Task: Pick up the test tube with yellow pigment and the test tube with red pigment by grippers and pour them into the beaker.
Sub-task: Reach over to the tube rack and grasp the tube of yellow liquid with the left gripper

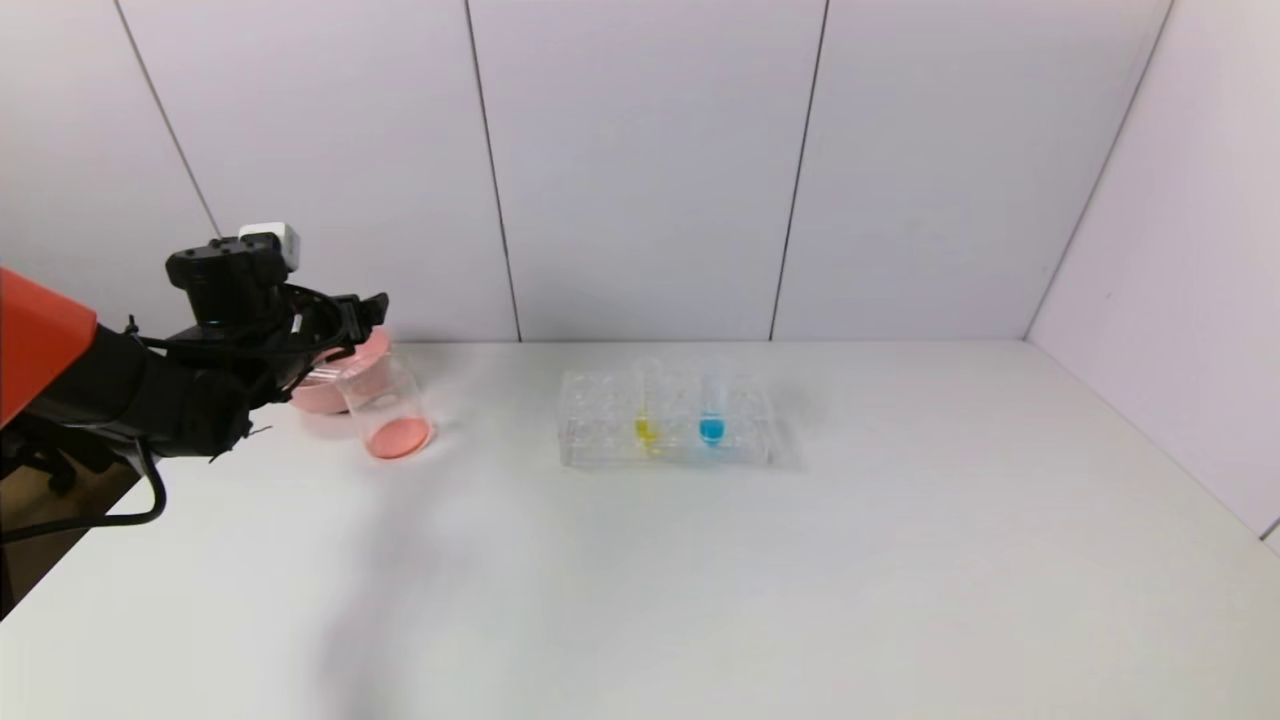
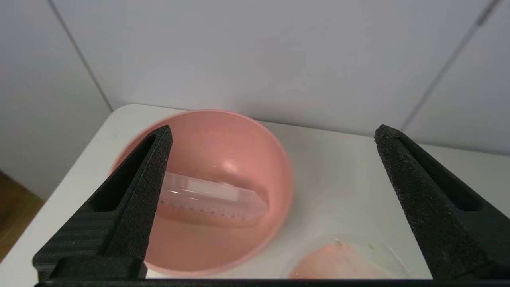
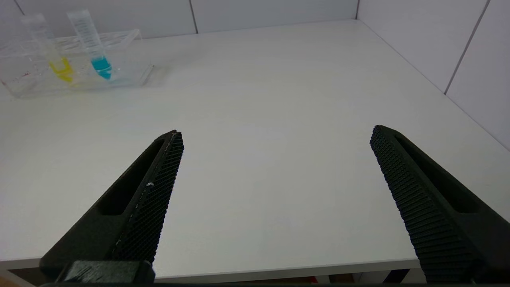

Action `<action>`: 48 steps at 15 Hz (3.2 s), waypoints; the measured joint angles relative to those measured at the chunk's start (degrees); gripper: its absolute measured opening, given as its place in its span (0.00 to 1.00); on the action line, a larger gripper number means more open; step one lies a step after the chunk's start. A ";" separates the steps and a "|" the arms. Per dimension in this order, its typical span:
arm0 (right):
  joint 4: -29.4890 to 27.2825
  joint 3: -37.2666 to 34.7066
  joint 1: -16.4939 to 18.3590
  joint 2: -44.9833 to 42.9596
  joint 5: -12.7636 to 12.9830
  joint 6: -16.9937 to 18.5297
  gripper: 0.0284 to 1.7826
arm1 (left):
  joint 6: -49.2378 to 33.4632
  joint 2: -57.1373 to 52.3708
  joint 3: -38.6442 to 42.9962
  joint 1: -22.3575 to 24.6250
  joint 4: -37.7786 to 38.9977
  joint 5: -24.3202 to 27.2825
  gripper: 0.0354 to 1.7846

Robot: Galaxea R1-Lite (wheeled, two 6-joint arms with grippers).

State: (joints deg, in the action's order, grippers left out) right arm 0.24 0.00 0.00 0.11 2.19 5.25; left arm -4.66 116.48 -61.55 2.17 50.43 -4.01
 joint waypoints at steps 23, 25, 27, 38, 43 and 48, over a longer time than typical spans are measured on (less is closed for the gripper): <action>0.00 0.00 0.00 0.00 0.00 0.00 0.96 | 1.60 -2.40 17.98 -55.11 16.35 -37.06 0.99; -0.02 0.00 0.00 0.00 0.00 -0.02 0.96 | 1.60 2.79 12.04 -55.50 17.46 -42.74 0.99; -0.02 0.00 0.00 0.00 0.00 0.00 0.96 | 1.82 7.01 7.28 -55.28 17.59 -43.89 0.99; -0.02 0.00 0.00 0.00 0.00 0.00 0.96 | 7.05 19.26 -12.65 -47.40 16.93 -41.50 0.99; 0.00 0.00 0.00 0.00 0.00 0.00 0.96 | 7.11 21.53 -15.07 -46.19 16.52 -40.69 0.99; -0.02 0.00 0.00 0.00 0.00 0.00 0.96 | 7.02 21.92 -15.19 -46.13 16.76 -40.53 0.81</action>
State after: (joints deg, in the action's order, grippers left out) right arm 0.22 0.00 0.00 0.11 2.19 5.25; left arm 2.36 138.40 -76.74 -43.96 67.19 -44.54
